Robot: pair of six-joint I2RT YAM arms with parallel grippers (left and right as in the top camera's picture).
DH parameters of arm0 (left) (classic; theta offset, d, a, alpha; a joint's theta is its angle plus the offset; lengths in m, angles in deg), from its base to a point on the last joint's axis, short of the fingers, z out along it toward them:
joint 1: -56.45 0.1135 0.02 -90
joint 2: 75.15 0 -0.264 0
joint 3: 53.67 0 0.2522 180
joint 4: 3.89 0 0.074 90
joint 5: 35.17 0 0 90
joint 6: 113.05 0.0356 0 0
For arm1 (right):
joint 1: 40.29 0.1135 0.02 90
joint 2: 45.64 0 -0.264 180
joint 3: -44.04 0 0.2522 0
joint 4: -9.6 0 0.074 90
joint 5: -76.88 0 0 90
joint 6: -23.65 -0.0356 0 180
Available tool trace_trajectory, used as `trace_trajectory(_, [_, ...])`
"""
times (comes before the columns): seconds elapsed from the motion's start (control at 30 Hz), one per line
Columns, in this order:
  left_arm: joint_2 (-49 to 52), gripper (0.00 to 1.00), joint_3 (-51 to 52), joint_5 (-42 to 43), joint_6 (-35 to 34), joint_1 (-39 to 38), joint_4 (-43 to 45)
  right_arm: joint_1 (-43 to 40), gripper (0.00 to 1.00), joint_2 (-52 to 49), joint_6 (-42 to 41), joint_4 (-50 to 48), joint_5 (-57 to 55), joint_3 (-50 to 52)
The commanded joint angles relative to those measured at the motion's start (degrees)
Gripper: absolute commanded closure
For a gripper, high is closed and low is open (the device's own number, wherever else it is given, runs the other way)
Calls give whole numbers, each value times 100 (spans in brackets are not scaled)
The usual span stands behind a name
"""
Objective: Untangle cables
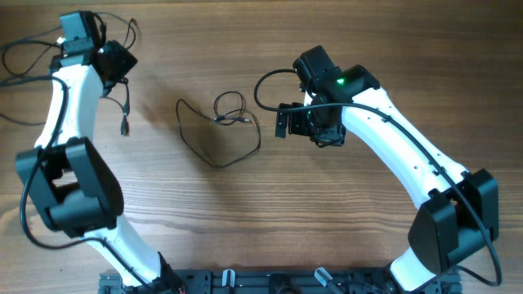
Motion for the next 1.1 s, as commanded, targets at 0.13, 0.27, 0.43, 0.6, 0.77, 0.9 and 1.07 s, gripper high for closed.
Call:
trace_trajectory(0.13, [890,46,15,-463,1067,44,236,61,0,-116,109,15,87,24])
trace_trajectory(0.27, [1058,51,17,-459,1113,44,321,61,0,-116,109,-7,87,24])
trace_trajectory(0.43, [1377,53,17,-463,1233,76,356,61,0,-116,114,-2,87,24])
trace_trajectory(0.6, [1585,81,17,-459,1231,85,402,63,0,-116,109,-9,87,24])
trace_trajectory(0.77, [1617,96,15,-463,1231,85,380,63,0,-116,111,-2,87,24])
trace_trajectory(0.9, [1113,96,13,-455,686,79,76,63,0,-116,120,7,85,24])
trace_trajectory(1.07, [48,96,15,-330,-485,79,-592,63,0,-116,142,13,85,24])
